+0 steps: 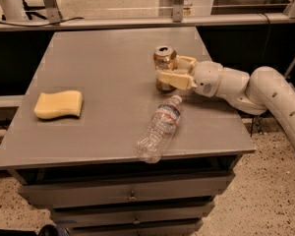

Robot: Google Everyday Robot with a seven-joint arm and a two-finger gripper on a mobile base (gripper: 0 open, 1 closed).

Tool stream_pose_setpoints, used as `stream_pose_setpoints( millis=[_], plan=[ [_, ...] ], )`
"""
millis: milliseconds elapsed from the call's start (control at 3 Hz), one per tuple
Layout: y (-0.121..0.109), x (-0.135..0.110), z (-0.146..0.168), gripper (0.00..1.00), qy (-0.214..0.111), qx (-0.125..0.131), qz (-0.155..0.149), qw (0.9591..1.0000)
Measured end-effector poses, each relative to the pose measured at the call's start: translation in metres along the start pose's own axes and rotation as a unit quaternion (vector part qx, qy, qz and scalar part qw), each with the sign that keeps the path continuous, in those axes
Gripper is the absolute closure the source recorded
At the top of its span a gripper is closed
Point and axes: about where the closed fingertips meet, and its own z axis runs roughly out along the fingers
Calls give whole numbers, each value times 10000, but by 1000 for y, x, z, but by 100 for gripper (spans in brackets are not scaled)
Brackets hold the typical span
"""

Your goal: Place orange can upright

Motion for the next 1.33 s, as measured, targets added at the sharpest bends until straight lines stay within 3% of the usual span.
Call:
stream_pose_setpoints(
  millis=[333,667,1000,1333],
  plan=[
    [3,6,-28,0,255,123,42,9996],
    [5,10,-60,0,497,300,65,9983],
    [2,5,-101,0,703,637,34,9955],
    [-6,-14,-149,0,677,1131,-94,9912]
  ],
)
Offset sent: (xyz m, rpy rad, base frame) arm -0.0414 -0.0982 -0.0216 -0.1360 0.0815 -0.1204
